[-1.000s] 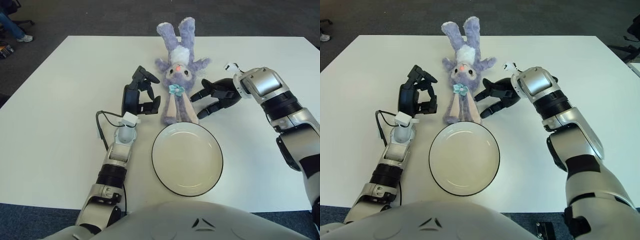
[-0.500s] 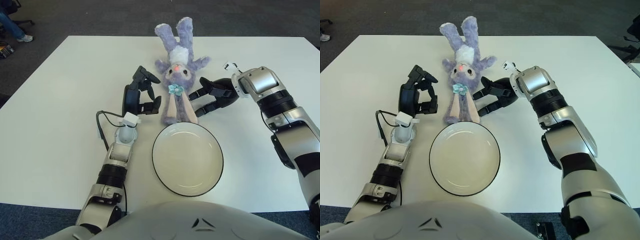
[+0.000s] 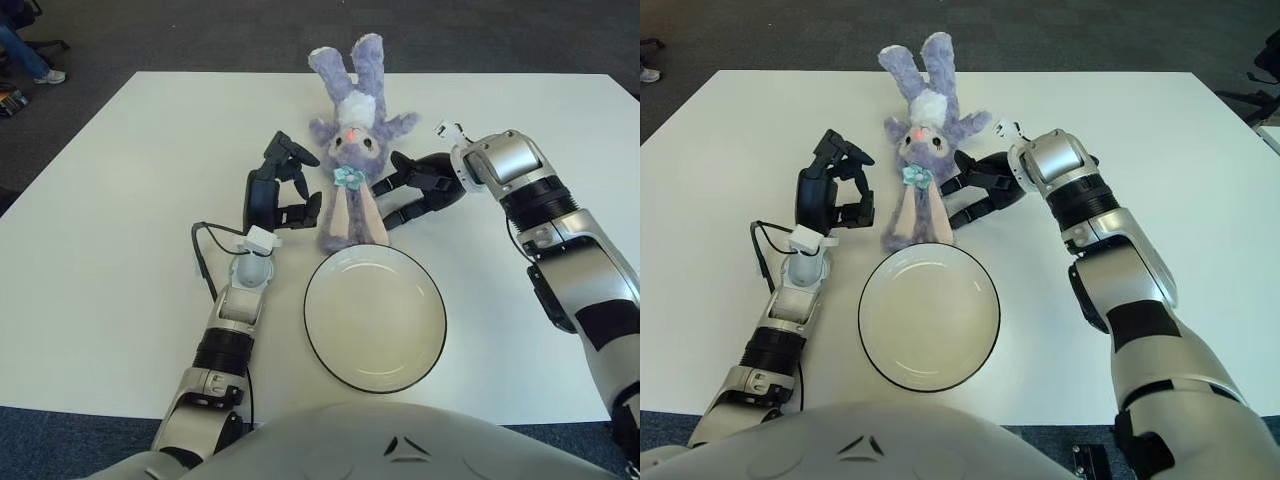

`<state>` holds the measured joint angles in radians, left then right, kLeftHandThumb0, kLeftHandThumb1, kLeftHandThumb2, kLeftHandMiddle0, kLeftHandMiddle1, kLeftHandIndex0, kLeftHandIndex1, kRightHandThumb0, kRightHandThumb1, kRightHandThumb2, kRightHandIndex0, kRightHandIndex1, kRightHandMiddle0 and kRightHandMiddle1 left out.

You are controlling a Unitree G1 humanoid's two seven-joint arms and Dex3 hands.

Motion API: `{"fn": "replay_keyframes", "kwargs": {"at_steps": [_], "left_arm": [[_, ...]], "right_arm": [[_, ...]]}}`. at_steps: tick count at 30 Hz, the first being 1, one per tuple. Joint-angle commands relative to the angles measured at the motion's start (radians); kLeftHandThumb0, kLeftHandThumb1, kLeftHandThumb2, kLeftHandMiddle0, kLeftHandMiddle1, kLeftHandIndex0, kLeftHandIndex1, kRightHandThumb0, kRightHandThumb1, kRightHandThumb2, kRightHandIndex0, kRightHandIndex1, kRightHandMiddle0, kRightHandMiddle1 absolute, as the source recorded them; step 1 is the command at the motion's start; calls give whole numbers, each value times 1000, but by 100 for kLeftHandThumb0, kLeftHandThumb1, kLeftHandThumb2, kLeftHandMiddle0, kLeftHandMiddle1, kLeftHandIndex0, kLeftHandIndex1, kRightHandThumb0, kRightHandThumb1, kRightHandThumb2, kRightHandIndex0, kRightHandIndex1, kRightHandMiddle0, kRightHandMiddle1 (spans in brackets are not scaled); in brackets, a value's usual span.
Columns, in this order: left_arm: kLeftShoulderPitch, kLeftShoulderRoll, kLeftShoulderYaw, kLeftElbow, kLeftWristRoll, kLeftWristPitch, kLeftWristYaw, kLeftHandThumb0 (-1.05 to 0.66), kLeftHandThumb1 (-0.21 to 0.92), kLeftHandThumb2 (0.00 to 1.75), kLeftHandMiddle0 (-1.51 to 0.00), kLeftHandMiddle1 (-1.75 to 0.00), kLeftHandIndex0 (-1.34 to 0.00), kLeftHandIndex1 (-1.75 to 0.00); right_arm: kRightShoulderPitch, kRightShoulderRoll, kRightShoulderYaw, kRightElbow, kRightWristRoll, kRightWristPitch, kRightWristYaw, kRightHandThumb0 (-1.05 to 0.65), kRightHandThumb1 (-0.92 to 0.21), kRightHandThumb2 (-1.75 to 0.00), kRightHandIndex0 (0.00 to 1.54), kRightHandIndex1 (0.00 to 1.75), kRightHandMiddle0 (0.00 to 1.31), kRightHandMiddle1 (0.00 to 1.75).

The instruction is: Put the doll into the plate.

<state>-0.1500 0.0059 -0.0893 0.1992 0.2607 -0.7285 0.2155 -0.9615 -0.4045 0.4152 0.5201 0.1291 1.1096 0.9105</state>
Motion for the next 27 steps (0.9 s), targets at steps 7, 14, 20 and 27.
{"fn": "replay_keyframes", "kwargs": {"at_steps": [7,14,20,27], "left_arm": [[78,-18,7,89,-3,-50,29,-43,47,112,-115,-175,-49,-175],[74,-17,12,99,15,-70,51,-43,47,112,-115,-175,-49,-175],[68,-18,13,106,25,-84,64,-43,47,113,-115,-175,-49,-175],[71,-22,14,99,28,-89,74,-44,46,114,-117,-175,-50,-175]], "right_arm": [[-9,53,-10,75,-10,73,-53,-96,-92,-90,99,169,0,109],[-45,75,45,85,-14,58,6,-94,-92,-81,122,174,0,114],[-60,138,54,167,-45,-27,-9,-97,-92,-63,127,175,0,114],[-67,147,88,179,-55,-26,42,-94,-92,-45,130,175,3,120]]}}
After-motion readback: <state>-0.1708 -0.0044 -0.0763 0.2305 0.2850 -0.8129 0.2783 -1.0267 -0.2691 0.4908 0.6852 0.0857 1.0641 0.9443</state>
